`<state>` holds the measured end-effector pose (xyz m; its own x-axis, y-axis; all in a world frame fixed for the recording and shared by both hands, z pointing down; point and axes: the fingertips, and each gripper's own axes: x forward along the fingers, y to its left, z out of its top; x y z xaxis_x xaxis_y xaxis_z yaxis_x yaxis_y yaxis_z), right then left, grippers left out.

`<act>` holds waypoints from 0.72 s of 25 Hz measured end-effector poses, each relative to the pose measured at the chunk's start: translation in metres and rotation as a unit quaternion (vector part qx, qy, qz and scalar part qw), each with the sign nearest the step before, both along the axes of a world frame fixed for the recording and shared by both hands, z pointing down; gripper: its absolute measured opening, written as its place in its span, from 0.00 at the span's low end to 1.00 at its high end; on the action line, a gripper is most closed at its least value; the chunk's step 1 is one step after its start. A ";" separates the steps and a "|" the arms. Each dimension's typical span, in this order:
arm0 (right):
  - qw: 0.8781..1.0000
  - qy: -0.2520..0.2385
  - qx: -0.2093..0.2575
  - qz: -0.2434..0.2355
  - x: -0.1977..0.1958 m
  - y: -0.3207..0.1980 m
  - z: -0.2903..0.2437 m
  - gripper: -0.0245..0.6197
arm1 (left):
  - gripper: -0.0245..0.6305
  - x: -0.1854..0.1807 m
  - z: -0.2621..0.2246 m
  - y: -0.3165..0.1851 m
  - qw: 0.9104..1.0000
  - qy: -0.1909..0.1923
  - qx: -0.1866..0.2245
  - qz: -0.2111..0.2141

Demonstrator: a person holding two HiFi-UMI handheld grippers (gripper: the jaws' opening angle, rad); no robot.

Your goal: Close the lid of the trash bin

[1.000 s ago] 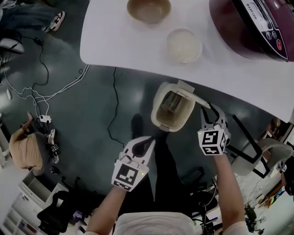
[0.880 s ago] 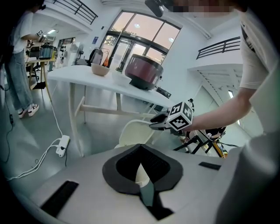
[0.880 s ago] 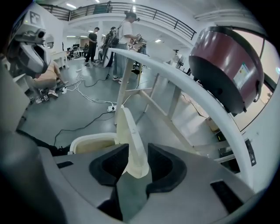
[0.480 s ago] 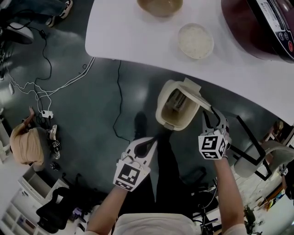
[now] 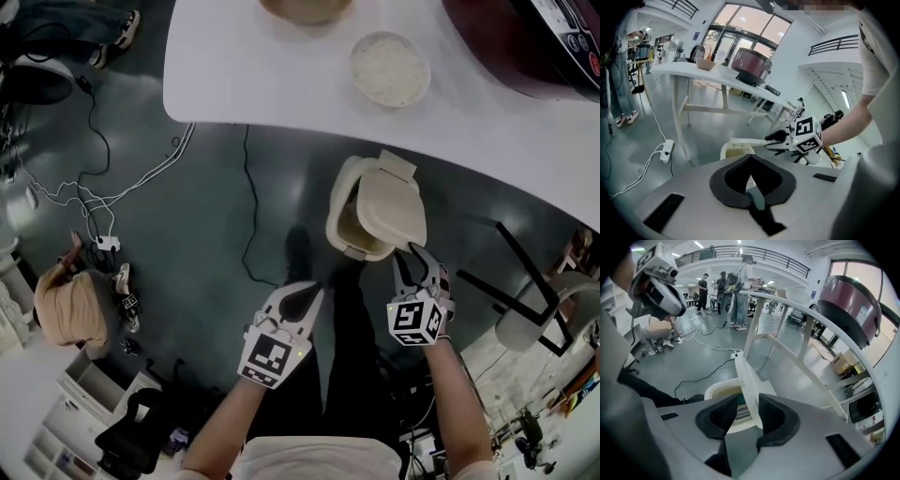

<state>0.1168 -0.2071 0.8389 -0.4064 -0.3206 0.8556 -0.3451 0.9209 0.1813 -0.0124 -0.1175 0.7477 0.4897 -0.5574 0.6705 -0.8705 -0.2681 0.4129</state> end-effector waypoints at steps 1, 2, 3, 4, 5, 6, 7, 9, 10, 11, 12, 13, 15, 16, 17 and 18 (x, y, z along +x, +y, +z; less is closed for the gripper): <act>1.000 0.000 -0.004 0.001 0.000 0.005 0.003 0.28 | 0.06 0.001 0.001 0.002 1.000 0.000 -0.001 0.003; 1.000 -0.001 -0.008 0.003 0.000 0.009 0.006 0.28 | 0.06 0.002 0.002 0.003 1.000 0.000 -0.002 0.005; 1.000 -0.002 -0.012 0.005 0.000 0.013 0.010 0.28 | 0.06 0.003 0.003 0.004 1.000 0.000 -0.002 0.007; 1.000 -0.003 -0.016 0.007 -0.001 0.016 0.013 0.28 | 0.06 0.003 0.006 0.006 1.000 0.000 -0.004 0.008; 1.000 -0.004 -0.020 0.009 -0.002 0.020 0.017 0.28 | 0.06 0.004 0.009 0.008 1.000 0.000 -0.006 0.009; 1.000 -0.006 -0.025 0.010 -0.003 0.025 0.021 0.28 | 0.06 0.005 0.012 0.010 1.000 0.001 -0.009 0.010; 0.999 -0.007 -0.030 0.012 -0.003 0.030 0.025 0.28 | 0.06 0.006 0.016 0.013 1.000 0.001 -0.012 0.012; 0.999 -0.012 -0.041 0.016 -0.004 0.039 0.033 0.28 | 0.06 0.008 0.022 0.016 1.000 0.002 -0.015 0.015; 0.999 -0.014 -0.047 0.019 -0.004 0.044 0.038 0.28 | 0.06 0.009 0.024 0.018 1.000 0.002 -0.016 0.016; 0.998 -0.017 -0.052 0.021 -0.005 0.048 0.044 0.28 | 0.06 0.009 0.027 0.019 1.000 0.003 -0.017 0.017; 0.998 -0.018 -0.057 0.021 -0.005 0.053 0.049 0.28 | 0.06 0.010 0.030 0.020 1.000 0.004 -0.019 0.018; 0.998 -0.019 -0.060 0.020 -0.006 0.057 0.054 0.28 | 0.06 0.012 0.033 0.022 1.000 0.005 -0.021 0.019; 0.997 -0.020 -0.067 0.018 -0.007 0.065 0.065 0.28 | 0.06 0.014 0.039 0.025 0.999 0.006 -0.024 0.022; 0.997 -0.019 -0.071 0.016 -0.008 0.067 0.071 0.28 | 0.06 0.015 0.042 0.026 0.999 0.006 -0.025 0.023; 0.997 -0.018 -0.074 0.014 -0.008 0.070 0.077 0.28 | 0.06 0.016 0.045 0.026 0.999 0.006 -0.026 0.025; 0.997 -0.016 -0.078 0.012 -0.009 0.073 0.084 0.28 | 0.06 0.016 0.048 0.026 0.999 0.006 -0.027 0.026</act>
